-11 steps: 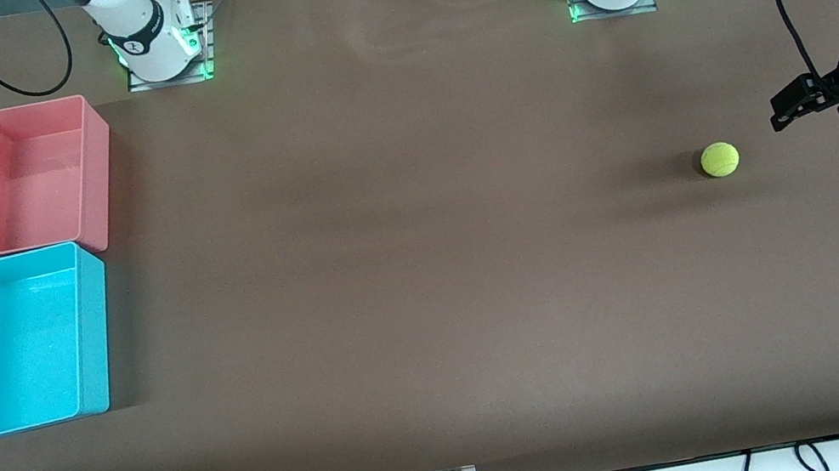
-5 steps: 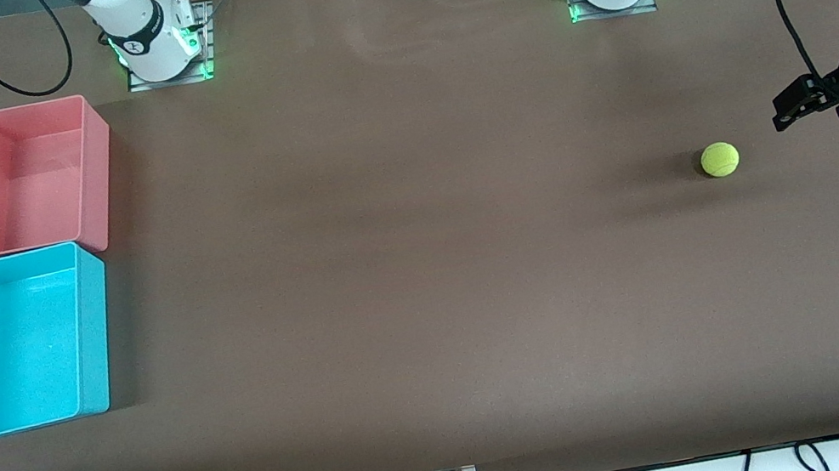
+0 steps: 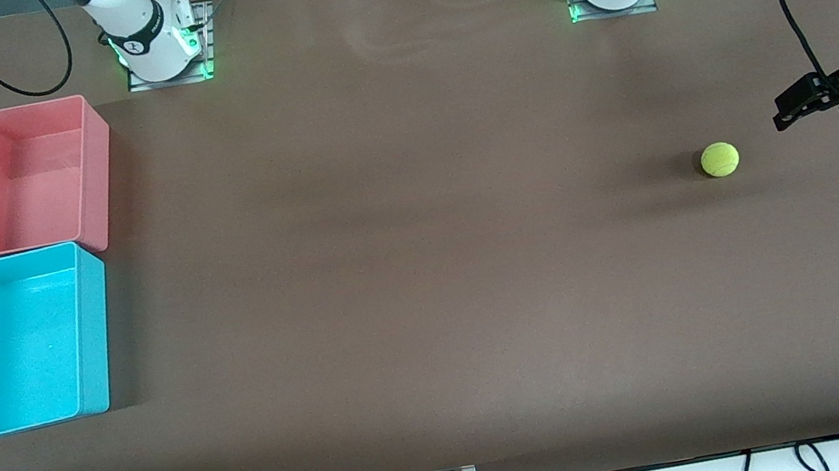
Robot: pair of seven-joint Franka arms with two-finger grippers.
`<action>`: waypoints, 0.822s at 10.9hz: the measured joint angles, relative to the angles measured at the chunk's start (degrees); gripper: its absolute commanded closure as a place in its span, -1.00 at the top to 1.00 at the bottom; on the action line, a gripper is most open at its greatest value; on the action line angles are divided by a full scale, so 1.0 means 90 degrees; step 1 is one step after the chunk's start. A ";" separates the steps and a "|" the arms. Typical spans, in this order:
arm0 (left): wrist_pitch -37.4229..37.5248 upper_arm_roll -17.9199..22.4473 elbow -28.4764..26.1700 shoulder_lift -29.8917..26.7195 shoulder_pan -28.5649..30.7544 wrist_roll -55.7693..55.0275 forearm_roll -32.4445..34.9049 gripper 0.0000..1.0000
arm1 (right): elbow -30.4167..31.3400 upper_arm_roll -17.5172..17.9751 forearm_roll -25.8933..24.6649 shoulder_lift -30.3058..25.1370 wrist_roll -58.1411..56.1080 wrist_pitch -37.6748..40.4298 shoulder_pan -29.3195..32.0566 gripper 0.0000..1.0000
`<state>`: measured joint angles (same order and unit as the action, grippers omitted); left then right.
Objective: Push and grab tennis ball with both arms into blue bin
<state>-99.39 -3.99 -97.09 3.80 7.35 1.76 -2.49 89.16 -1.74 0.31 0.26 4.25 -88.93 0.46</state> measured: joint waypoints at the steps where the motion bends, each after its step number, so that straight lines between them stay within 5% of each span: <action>1: 0.0000 0.0000 0.0006 0.0000 0.0011 0.0000 -0.0012 1.00 | 0.0000 0.0000 0.0000 0.0000 0.0000 0.0000 0.0000 1.00; 9: 0.0019 0.0009 0.0020 0.0000 0.0044 -0.0124 -0.0015 1.00 | 0.0000 -0.0001 0.0000 0.0000 0.0000 0.0000 0.0001 1.00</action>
<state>-99.21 -3.91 -96.91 3.80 7.75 0.65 -2.62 89.16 -1.75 0.31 0.26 4.25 -88.93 0.46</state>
